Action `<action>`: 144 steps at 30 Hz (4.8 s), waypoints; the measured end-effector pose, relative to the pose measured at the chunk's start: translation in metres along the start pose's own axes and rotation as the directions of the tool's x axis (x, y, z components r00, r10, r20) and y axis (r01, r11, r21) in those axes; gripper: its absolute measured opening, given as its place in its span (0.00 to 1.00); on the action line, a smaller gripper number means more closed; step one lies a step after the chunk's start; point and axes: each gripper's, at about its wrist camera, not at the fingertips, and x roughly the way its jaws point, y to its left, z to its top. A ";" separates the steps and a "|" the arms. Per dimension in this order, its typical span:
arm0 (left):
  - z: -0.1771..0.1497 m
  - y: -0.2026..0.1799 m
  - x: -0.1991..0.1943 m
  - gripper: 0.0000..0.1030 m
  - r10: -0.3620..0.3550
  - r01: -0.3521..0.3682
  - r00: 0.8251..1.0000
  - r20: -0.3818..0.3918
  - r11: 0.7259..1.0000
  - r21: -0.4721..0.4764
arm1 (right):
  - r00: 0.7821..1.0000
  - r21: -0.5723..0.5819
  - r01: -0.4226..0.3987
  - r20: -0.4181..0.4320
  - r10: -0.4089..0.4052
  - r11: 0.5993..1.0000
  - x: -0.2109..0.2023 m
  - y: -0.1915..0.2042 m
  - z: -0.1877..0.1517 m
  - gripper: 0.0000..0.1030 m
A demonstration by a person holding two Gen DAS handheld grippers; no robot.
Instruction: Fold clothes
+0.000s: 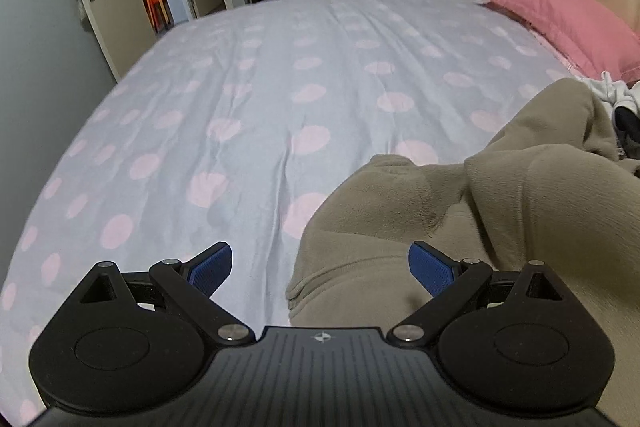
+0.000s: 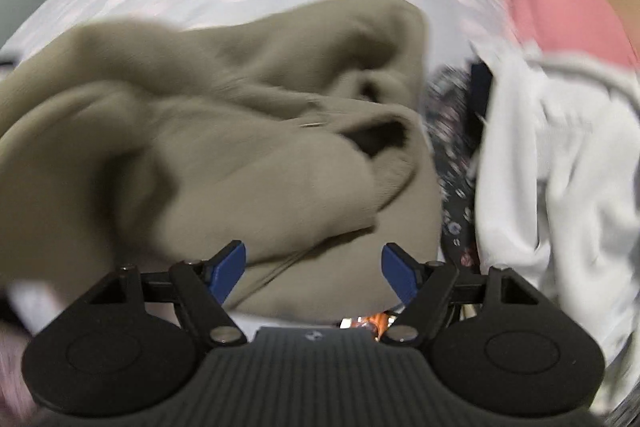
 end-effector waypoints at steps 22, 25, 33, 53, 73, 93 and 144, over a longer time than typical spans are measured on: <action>0.045 -0.012 0.190 0.94 -0.166 0.194 0.962 -0.218 0.974 0.114 | 0.993 0.282 -0.092 -0.044 0.108 0.955 0.116 -0.058 0.019 0.88; 0.043 -0.011 0.198 0.94 -0.197 0.211 0.948 -0.251 0.977 0.031 | 0.993 0.276 -0.101 -0.023 0.112 0.956 0.113 -0.055 0.021 0.84; 0.050 -0.021 0.186 0.31 -0.219 0.213 0.929 -0.297 0.976 -0.053 | 0.994 0.240 -0.106 0.048 0.097 0.965 0.096 -0.045 0.025 0.41; 0.087 0.120 -0.011 0.15 -0.074 0.105 0.991 0.110 0.946 -0.307 | 0.878 0.072 0.110 0.461 -0.130 0.991 -0.096 -0.023 0.147 0.23; -0.010 0.201 -0.061 0.16 0.123 -0.161 0.985 -0.121 0.907 -0.390 | 0.805 0.072 0.248 0.540 -0.246 0.966 -0.161 -0.004 0.191 0.17; 0.033 0.141 -0.054 0.67 0.007 -0.033 0.990 -0.144 0.984 -0.174 | 0.963 0.155 0.254 -0.135 -0.235 0.955 -0.055 -0.121 -0.014 0.29; 0.179 0.102 0.090 0.12 0.044 -0.041 0.999 0.007 0.970 -0.241 | 0.980 0.215 -0.188 0.112 0.167 0.958 0.041 -0.024 0.109 0.14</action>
